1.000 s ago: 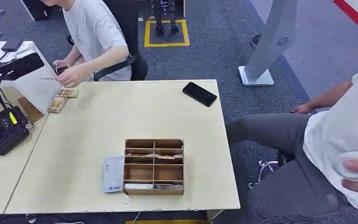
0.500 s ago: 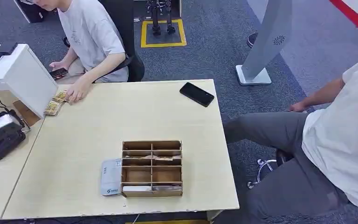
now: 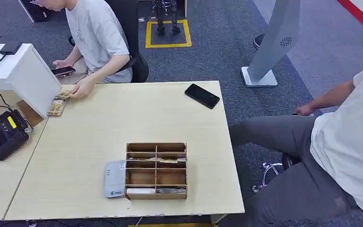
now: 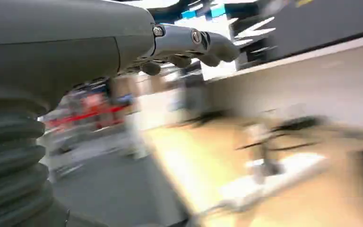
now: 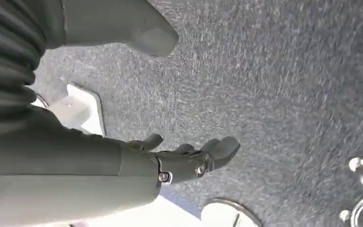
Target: Pass the card to the sensor for recognition and then transmit it.
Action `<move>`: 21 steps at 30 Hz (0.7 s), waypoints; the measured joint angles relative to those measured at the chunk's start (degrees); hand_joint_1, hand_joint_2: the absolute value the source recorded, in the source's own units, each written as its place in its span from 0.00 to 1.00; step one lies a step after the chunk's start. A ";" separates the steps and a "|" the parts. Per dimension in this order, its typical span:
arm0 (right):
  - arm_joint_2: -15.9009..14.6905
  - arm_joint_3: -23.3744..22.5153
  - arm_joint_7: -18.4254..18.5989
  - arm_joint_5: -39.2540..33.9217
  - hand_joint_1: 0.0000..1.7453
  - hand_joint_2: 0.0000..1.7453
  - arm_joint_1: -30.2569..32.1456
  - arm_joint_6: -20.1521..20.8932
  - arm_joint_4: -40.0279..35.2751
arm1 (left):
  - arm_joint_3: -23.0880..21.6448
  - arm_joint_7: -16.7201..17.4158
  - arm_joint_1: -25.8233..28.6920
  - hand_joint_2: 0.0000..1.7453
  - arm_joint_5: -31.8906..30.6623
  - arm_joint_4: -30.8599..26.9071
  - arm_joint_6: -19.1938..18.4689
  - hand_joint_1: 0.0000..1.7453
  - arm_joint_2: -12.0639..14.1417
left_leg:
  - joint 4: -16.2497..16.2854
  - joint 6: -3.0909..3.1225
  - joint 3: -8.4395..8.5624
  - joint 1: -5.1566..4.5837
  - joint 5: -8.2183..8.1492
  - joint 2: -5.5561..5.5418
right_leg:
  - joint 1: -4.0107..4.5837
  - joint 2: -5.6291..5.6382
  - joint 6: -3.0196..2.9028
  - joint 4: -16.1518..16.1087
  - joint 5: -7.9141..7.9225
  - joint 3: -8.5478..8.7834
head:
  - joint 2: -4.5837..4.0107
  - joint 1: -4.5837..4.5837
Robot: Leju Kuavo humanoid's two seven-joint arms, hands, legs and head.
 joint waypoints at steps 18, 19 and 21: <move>0.31 -1.20 1.86 0.13 0.00 1.00 0.22 -0.07 -2.65 | 14.69 33.13 -1.93 1.00 -11.24 32.58 1.88 0.00 -24.24 | 0.06 0.27 0.25 -0.13 -0.05 -0.70 | -0.13 -0.68 0.31 -0.18 -0.15 0.47 | 0.00 0.00; 0.28 -1.16 1.97 0.13 0.00 1.00 0.20 -0.07 -2.76 | 14.69 33.00 -2.02 1.00 -11.30 33.70 2.17 0.00 -24.56 | 0.06 0.27 0.26 -0.14 -0.05 -0.70 | -0.11 -0.67 0.31 -0.18 -0.15 0.55 | 0.00 0.02; 0.28 -1.09 2.01 0.13 0.00 1.00 0.23 -0.04 -3.00 | 14.69 32.68 -2.17 1.00 -11.35 35.31 2.43 0.00 -24.98 | 0.05 0.26 0.29 -0.13 -0.05 -0.69 | -0.09 -0.67 0.31 -0.18 -0.15 0.55 | 0.00 0.00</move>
